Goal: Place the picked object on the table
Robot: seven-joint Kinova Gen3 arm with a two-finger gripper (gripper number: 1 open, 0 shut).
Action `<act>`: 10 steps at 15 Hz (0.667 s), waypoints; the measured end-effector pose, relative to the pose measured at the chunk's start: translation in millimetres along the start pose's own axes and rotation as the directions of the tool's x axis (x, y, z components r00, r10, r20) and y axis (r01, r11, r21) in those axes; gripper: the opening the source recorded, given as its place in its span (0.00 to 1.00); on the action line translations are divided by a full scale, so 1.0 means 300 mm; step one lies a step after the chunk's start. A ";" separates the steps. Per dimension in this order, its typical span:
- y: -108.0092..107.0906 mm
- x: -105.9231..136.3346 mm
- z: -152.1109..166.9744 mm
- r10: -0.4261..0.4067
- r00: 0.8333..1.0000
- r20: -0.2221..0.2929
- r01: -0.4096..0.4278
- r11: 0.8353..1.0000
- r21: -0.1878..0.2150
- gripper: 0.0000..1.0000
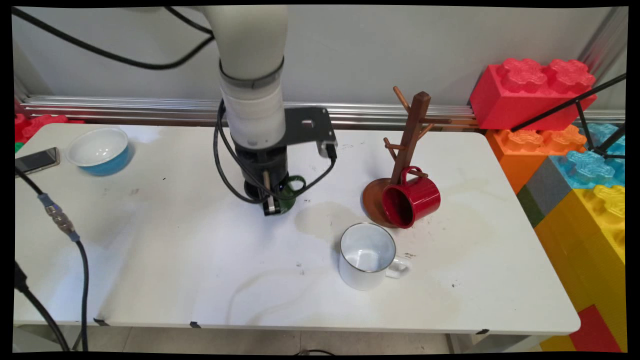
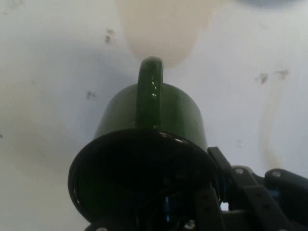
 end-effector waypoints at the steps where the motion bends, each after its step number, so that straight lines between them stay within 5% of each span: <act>1: 0.002 0.002 0.012 0.001 1.000 0.007 -0.001 1.000 -0.005 0.00; 10: 0.018 0.032 0.146 0.013 0.998 0.069 -0.009 0.998 -0.061 0.00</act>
